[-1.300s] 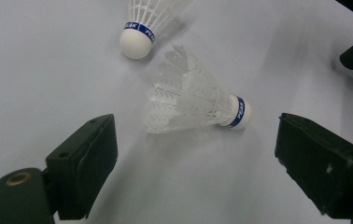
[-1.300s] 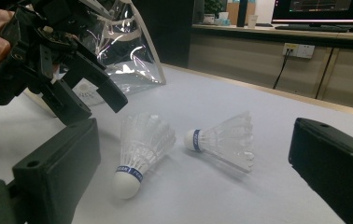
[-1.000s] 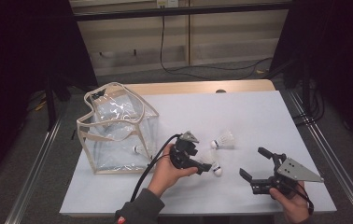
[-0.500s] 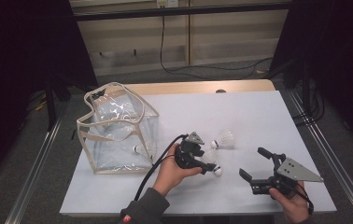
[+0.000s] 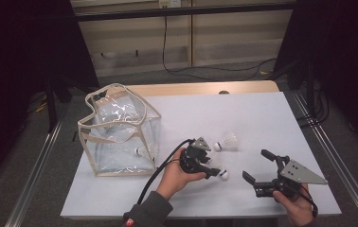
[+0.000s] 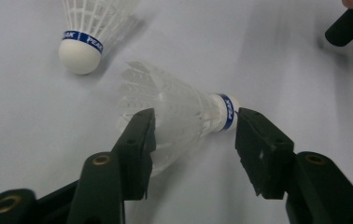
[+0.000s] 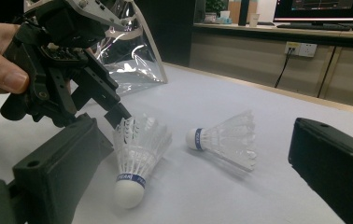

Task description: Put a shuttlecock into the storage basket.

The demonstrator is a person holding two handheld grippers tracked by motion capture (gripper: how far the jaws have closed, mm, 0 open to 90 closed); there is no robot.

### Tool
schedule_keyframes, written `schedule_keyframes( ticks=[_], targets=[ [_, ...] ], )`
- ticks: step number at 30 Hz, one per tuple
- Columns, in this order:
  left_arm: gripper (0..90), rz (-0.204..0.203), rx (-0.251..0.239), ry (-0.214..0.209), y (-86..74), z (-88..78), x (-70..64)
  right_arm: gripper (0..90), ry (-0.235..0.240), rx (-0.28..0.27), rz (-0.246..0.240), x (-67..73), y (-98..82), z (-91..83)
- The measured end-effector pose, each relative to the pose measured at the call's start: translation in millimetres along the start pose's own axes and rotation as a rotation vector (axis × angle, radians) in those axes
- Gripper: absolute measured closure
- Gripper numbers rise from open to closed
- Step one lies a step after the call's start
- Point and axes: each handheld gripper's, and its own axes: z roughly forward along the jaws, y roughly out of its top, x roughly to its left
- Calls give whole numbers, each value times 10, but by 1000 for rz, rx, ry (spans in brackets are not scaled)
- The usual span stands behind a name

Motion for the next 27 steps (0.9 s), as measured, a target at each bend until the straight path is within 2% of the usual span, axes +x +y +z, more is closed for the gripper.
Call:
schedule_keyframes(
  ticks=[6, 12, 17, 22, 27],
  targets=[
    [558, 20, 33, -18, -10, 67, -21, 23, 3, 2, -1, 0, -2, 1],
    [702, 23, 58, -35, -16, 102, -39, 22, 4, 3, 1, 0, -3, 2],
    [815, 11, 59, -76, -9, 86, -69, 23, 3, 2, -4, -2, -4, 4],
    [858, 13, 73, -96, -6, 49, -84, 22, 4, 1, -4, 0, -3, 7],
    [862, 13, 75, -84, 5, -29, -91, 23, 2, 1, -2, 0, -2, 4]
  ],
)
